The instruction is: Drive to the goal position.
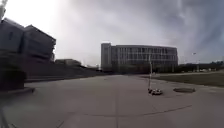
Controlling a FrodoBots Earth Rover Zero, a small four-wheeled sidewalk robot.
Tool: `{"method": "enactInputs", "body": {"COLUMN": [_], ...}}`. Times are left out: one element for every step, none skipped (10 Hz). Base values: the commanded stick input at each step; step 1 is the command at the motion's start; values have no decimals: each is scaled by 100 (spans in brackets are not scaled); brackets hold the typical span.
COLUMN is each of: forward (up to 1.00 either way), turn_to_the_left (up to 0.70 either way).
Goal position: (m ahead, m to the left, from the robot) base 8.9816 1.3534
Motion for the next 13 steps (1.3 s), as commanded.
{"method": "enactInputs", "body": {"forward": [70, 70, 70, 70, 70, 70, 70, 70, 70, 70, 70, 70, 70], "turn_to_the_left": [0, 0, 0, 0, 0, 0, 0, 0, 0, 0, 0, 0, 0]}}
